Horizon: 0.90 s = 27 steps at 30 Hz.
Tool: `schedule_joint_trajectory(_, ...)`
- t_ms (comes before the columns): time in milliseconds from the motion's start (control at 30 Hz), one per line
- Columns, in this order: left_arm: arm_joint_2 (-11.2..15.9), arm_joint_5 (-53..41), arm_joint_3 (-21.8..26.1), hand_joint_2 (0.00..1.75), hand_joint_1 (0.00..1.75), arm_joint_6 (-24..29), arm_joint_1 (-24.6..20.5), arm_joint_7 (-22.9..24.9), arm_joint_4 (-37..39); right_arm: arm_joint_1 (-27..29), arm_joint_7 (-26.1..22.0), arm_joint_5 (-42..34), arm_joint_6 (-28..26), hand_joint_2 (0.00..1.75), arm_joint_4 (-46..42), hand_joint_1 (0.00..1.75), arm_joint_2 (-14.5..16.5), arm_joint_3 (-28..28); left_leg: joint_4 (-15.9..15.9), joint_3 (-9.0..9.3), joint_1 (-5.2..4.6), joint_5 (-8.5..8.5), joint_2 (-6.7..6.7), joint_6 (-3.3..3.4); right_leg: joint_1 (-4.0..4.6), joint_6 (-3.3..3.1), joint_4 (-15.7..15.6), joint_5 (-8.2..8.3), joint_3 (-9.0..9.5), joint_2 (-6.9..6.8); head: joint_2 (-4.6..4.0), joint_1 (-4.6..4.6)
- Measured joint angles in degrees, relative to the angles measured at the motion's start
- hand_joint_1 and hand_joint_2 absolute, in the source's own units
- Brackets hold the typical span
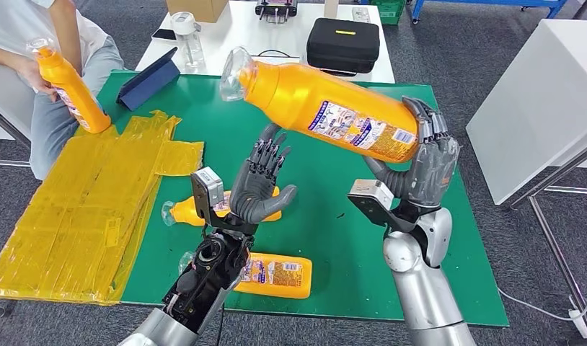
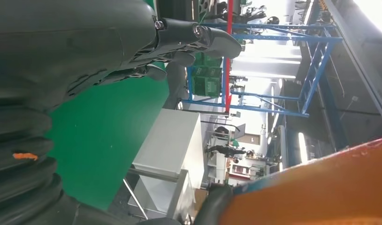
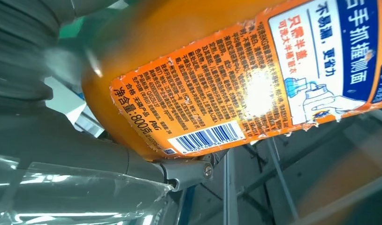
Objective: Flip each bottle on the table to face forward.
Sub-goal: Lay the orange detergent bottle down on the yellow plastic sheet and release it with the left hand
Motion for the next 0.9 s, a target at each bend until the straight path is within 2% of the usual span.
schedule_joint_trajectory(333,-1.33,3.44,0.13,1.75,0.0,2.95,-1.68,0.16,-0.04,-2.08,-2.09,-4.25,0.6,1.75,10.39,1.75,3.03,2.07,0.0,0.0,0.0,0.0,-0.02,0.0,0.0,0.0,0.0,0.0,0.0,-0.01,-0.01,0.01)
schedule_joint_trajectory(900,-2.13,4.53,0.14,1.75,0.0,3.02,-2.84,0.98,-0.83,-2.4,-3.23,-4.9,1.82,1.75,18.95,1.75,4.22,2.03,0.0,0.0,0.0,0.0,-0.01,0.0,0.0,0.0,0.0,0.0,-0.01,0.0,-0.01,0.01)
